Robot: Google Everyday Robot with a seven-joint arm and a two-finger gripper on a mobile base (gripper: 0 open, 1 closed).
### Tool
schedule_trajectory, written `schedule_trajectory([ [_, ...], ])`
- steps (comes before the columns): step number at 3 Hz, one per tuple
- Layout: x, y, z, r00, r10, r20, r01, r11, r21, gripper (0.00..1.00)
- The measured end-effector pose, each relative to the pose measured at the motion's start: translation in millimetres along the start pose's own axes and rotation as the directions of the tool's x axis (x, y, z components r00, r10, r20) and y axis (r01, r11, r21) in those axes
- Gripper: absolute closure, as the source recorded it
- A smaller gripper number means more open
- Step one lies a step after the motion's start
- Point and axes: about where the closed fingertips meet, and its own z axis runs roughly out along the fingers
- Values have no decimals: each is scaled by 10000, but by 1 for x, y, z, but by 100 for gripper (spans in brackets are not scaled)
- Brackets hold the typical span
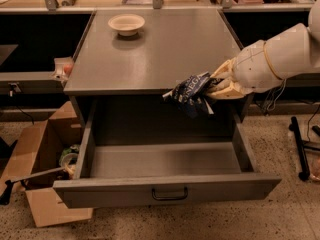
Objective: Place blue chip bag into top drawer
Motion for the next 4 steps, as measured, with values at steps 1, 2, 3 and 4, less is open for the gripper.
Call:
schedule_trajectory([
  [1, 0, 0, 0, 10000, 0, 0, 0, 10000, 0, 100],
  [2, 29, 13, 24, 9991, 261, -324, -276, 9986, -452, 100],
  [3, 105, 48, 75, 9886, 1323, -719, -1401, 9833, -1160, 97],
  [4, 150, 60, 107, 9750, 2025, -918, -2139, 9670, -1384, 93],
])
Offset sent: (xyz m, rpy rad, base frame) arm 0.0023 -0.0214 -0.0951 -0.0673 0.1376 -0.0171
